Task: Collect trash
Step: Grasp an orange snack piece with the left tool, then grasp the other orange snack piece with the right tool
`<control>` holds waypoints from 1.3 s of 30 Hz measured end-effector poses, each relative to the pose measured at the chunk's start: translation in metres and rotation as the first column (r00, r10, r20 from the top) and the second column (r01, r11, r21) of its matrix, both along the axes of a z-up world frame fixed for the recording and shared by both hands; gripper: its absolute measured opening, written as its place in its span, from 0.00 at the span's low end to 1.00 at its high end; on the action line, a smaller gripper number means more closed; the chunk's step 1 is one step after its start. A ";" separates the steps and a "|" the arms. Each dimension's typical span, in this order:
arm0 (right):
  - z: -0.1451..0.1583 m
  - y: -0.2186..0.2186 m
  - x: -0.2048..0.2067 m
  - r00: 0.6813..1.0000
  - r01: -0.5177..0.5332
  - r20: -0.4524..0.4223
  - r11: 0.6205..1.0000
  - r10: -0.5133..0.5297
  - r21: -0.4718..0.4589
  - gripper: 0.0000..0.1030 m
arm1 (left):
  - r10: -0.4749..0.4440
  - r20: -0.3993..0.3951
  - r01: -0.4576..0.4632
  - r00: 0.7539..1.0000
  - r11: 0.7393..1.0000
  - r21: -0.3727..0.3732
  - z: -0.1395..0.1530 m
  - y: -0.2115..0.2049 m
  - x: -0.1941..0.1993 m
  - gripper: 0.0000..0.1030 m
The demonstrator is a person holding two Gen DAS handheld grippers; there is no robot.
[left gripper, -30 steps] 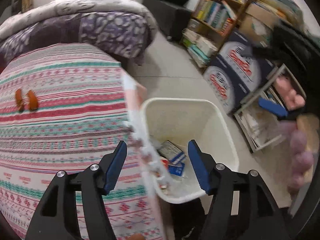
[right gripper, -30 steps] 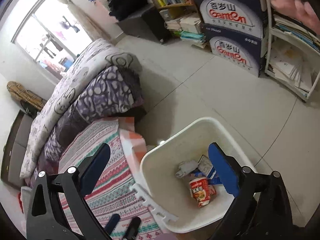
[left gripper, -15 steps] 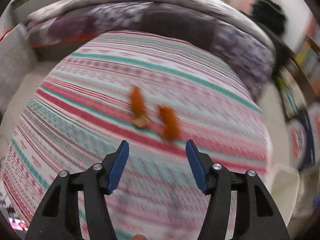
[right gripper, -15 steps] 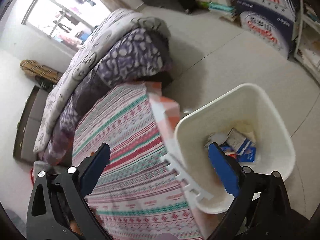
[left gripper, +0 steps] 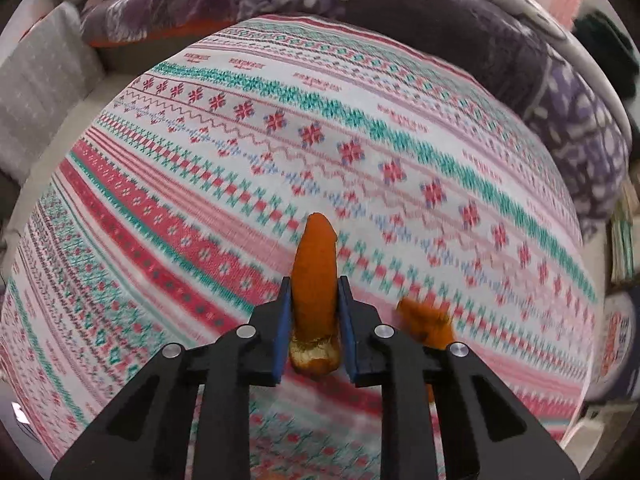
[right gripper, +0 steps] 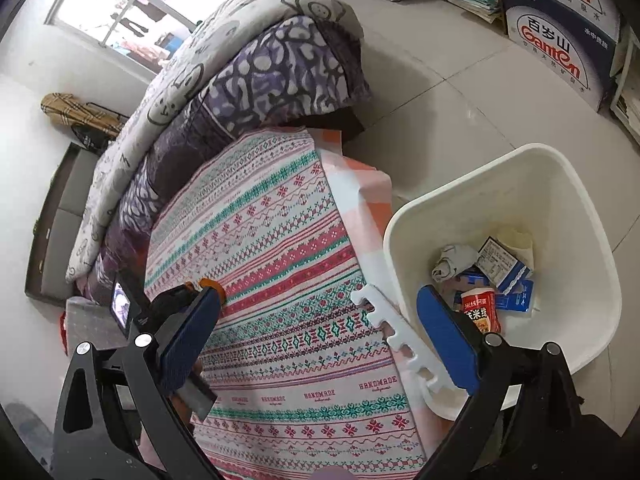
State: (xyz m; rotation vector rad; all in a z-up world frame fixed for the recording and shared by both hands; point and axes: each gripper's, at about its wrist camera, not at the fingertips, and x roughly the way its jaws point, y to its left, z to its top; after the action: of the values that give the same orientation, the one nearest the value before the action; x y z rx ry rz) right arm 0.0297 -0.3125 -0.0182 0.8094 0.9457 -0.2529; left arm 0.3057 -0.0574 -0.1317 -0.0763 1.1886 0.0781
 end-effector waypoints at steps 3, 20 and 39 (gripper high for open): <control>-0.002 0.007 0.004 1.000 -0.022 -0.009 1.000 0.022 -0.018 0.92 | -0.004 -0.005 0.004 1.000 1.000 -0.010 0.010 0.019 -0.028 0.20; -0.045 0.173 0.121 0.886 -0.460 -0.140 0.798 0.442 -0.389 0.79 | 0.042 0.174 -0.023 0.984 0.994 -0.110 0.116 0.140 -0.157 0.20; -0.080 0.218 0.166 0.875 -0.475 -0.125 0.776 0.468 -0.415 0.20 | 0.096 0.204 -0.061 0.974 0.983 -0.173 0.132 0.175 -0.160 0.20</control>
State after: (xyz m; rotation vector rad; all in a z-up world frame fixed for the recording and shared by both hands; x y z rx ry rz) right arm 0.1953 -0.0942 -0.0983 0.1377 1.0260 -0.0228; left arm 0.1460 0.1176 0.0007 -0.2725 0.9774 0.0393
